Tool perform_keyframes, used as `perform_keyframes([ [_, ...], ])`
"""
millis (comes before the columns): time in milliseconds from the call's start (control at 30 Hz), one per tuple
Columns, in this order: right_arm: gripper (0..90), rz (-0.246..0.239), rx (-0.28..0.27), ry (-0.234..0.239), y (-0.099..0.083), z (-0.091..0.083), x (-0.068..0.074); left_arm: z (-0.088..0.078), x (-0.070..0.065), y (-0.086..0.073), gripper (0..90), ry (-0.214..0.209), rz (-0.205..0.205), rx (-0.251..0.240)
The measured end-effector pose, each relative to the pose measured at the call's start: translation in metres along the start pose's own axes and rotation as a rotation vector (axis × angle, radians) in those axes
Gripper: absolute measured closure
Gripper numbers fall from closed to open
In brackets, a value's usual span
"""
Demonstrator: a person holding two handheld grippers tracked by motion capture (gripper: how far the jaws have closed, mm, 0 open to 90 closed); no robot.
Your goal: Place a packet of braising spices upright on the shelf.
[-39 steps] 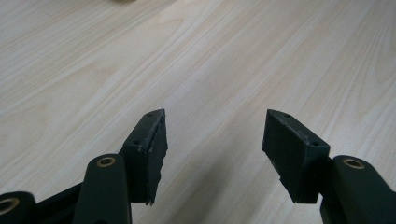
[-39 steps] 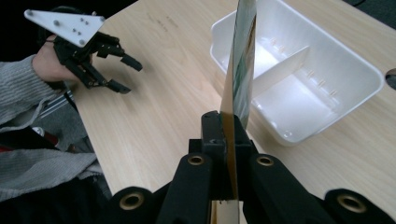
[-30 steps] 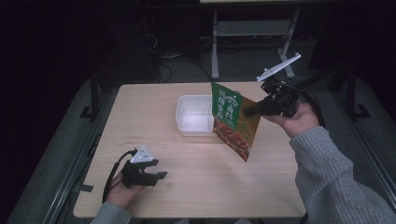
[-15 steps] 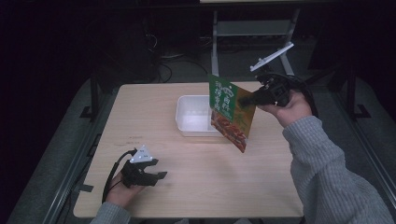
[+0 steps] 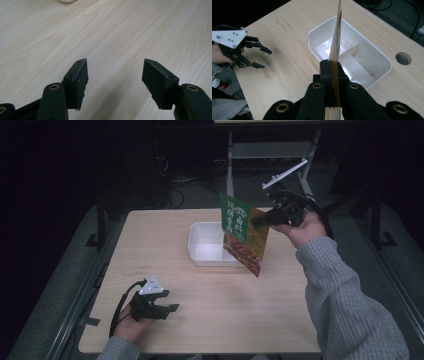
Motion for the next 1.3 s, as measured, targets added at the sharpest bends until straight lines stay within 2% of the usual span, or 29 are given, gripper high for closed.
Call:
perform_keyframes([
  [900, 90.0, 0.044, -0.028, -0.06, 0.031, 0.006, -0.021, -0.001, 0.001, 0.002, 32.4, 0.005, -0.006, -0.008],
  [1300, 90.0, 0.072, -0.029, -0.088, 0.036, 0.015, -0.035, -0.002, 0.001, 0.002, 31.5, 0.006, -0.004, -0.015],
])
Point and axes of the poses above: each handheld gripper's, and its own axes: z roughly forward along the jaws, y roughly out of its top, x roughly to its left, the point moved 10 cm from there along z, roughly forward along the jaws, and after that the axes turned 11 degrees about x, right-handed, at the moved point
